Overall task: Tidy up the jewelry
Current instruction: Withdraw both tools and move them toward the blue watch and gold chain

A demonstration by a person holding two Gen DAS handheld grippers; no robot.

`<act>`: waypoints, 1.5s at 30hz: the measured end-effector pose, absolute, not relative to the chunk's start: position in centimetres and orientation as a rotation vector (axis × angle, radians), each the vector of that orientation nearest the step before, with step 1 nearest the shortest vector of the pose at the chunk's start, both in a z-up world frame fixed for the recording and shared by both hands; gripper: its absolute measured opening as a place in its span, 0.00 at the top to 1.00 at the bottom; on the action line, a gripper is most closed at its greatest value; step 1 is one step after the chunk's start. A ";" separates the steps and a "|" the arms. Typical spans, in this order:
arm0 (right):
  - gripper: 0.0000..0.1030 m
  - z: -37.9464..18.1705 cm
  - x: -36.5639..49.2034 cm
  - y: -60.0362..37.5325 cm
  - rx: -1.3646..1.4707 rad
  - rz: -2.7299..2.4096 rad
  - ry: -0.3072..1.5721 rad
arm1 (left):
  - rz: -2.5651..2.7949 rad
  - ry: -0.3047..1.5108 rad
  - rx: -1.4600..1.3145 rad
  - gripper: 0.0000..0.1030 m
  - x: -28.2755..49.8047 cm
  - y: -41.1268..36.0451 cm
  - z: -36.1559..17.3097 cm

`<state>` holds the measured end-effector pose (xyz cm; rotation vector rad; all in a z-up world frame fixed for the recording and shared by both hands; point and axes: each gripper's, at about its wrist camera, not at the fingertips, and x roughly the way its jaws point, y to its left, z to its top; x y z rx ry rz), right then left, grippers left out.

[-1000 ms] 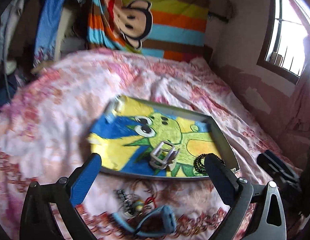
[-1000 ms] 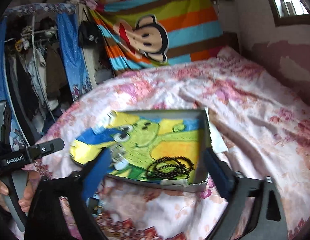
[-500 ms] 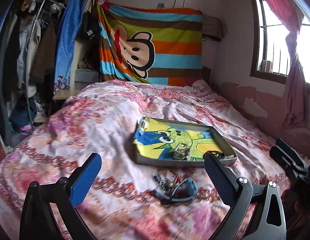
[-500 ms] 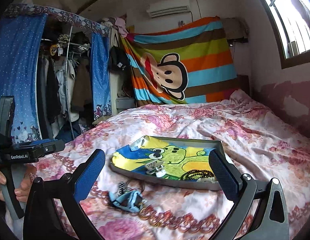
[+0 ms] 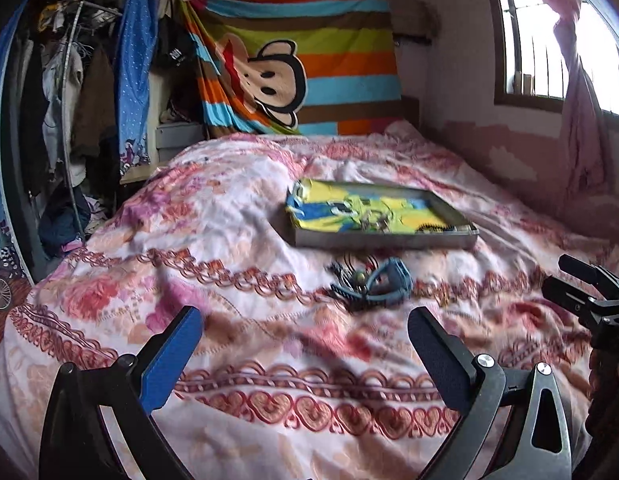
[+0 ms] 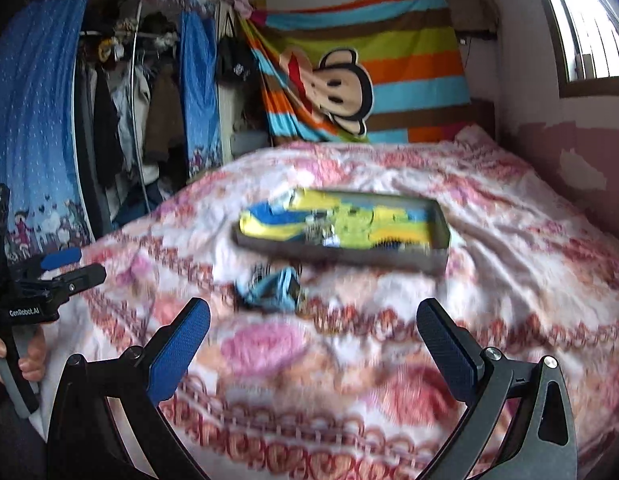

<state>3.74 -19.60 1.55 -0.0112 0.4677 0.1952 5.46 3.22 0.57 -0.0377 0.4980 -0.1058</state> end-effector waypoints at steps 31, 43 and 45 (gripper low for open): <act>0.01 -2.4 8.4 -20.5 -0.058 0.120 0.691 | -0.155 0.658 -0.062 0.00 10.6 2.4 -1.5; 0.01 -1.7 11.0 -21.0 -0.167 0.108 0.667 | -0.258 0.748 -0.068 0.00 16.4 0.4 -2.1; 0.01 -1.7 11.5 -21.0 -0.181 0.111 0.667 | -0.271 0.748 -0.036 0.00 17.3 -0.5 -2.1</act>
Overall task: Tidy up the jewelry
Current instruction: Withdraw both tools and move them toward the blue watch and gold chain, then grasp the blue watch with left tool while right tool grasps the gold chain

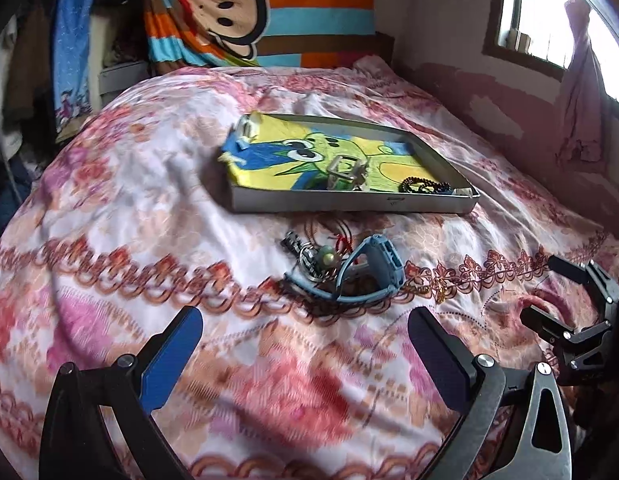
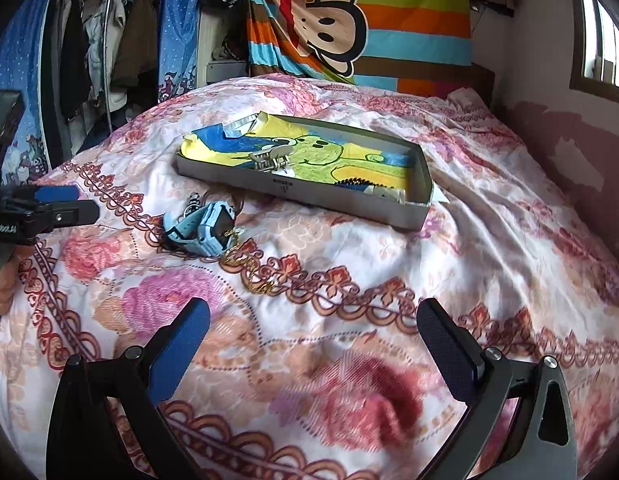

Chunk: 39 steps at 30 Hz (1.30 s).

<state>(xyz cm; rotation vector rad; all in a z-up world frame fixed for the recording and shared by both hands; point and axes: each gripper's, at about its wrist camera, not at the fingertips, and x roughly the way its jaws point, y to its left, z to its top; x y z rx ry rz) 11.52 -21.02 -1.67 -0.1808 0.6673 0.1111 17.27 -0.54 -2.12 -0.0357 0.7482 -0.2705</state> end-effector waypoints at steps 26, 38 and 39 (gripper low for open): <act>0.02 -6.3 17.7 -19.3 -0.232 0.286 0.787 | -0.398 0.867 -0.090 0.13 23.3 -2.5 -6.1; 0.20 -7.2 18.3 -18.6 -0.252 0.301 0.825 | -0.451 0.928 -0.120 0.31 24.3 -3.0 -7.4; 0.21 -7.2 18.3 -18.7 -0.251 0.301 0.825 | -0.450 0.929 -0.119 0.31 24.3 -3.1 -7.5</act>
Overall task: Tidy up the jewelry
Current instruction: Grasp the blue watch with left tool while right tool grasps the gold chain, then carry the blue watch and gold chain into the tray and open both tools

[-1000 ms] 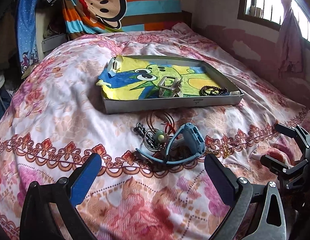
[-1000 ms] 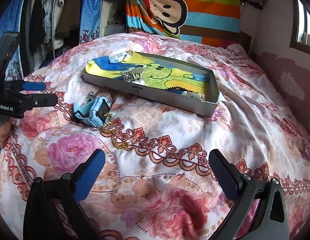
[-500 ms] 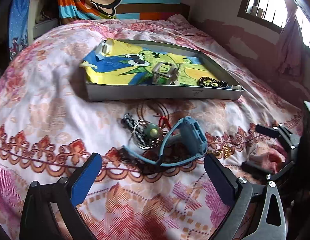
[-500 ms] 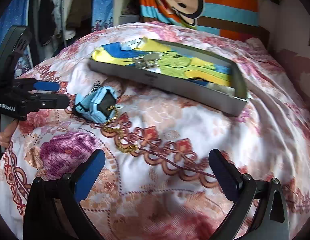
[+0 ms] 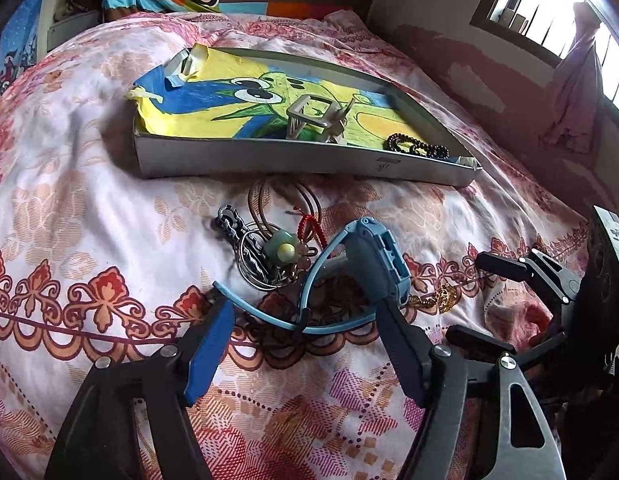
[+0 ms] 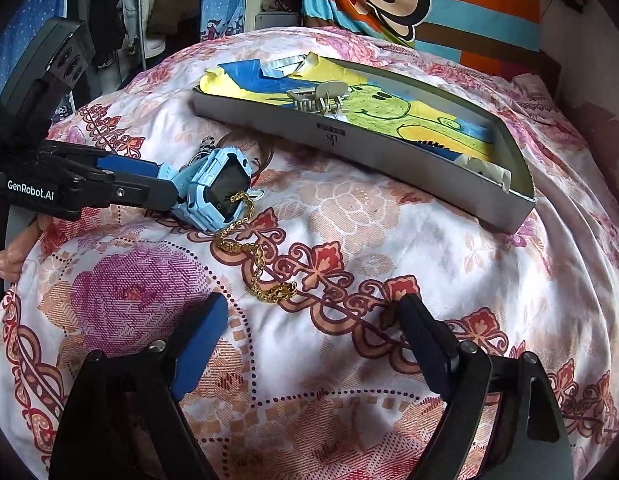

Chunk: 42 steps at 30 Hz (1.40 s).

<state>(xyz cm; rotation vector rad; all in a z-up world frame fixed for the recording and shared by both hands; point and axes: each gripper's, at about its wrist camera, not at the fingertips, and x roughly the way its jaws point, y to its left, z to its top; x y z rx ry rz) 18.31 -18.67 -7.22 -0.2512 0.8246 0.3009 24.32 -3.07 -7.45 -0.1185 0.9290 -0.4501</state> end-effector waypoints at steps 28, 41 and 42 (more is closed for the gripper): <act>0.67 -7.5 19.4 -17.6 -0.239 0.365 0.830 | -0.494 0.943 -0.170 0.49 25.2 -3.2 -8.1; 0.87 -7.4 19.5 -17.1 -0.230 0.400 0.817 | -0.471 0.956 -0.179 0.83 25.4 -3.0 -8.3; 0.89 -7.4 19.4 -17.1 -0.230 0.398 0.814 | -0.461 0.955 -0.176 0.85 25.3 -2.9 -8.2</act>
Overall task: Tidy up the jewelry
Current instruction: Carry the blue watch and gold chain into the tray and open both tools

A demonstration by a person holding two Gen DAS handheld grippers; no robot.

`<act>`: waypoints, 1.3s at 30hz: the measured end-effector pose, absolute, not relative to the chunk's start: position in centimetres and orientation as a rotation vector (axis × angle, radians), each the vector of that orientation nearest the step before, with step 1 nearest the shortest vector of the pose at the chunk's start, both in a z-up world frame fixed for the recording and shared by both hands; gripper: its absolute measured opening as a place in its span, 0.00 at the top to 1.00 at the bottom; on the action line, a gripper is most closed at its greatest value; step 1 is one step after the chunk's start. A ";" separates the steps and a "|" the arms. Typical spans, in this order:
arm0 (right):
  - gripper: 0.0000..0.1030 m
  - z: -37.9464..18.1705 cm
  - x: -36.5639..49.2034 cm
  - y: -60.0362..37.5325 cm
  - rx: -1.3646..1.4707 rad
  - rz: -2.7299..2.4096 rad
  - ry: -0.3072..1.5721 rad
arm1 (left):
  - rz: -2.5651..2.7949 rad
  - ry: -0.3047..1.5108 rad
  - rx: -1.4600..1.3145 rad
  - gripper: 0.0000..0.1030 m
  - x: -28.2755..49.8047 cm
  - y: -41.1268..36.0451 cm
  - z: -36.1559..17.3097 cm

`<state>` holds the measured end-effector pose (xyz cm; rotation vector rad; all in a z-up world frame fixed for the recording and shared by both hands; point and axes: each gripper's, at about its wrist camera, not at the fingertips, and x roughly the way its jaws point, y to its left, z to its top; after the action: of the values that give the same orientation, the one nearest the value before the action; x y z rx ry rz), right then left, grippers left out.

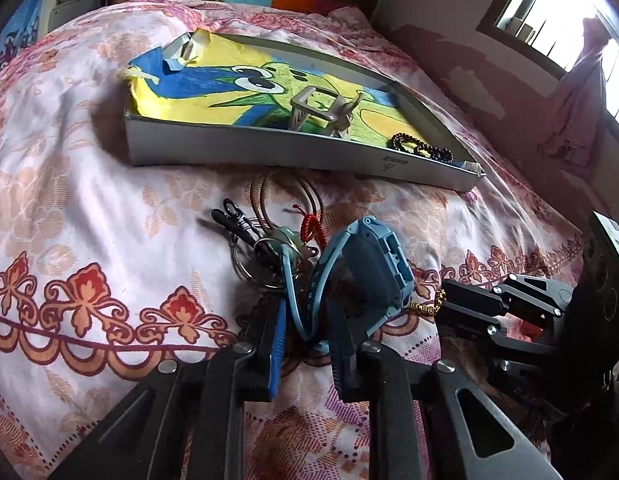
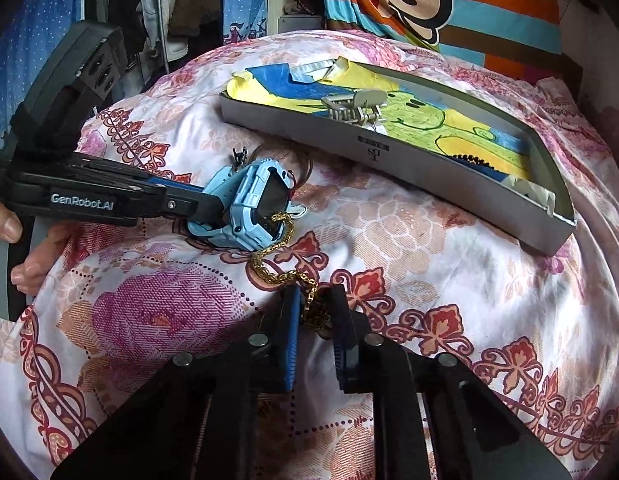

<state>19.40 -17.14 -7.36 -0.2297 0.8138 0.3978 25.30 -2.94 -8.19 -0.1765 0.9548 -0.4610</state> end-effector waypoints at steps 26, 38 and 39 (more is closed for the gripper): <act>0.98 -0.7 15.7 -18.8 -0.188 0.347 0.572 | -0.309 0.877 -0.139 0.92 19.2 -3.1 -2.1; 0.98 4.3 15.8 -20.7 -0.139 0.302 0.424 | -0.271 0.815 -0.212 0.92 20.8 -3.8 2.1; 0.98 4.9 16.1 -21.1 -0.125 0.295 0.411 | -0.264 0.805 -0.215 0.92 21.6 -4.0 2.7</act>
<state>16.06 -21.13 4.88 -0.1253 0.4115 0.2950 21.60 -4.04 2.66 -0.2154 0.8052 -0.2642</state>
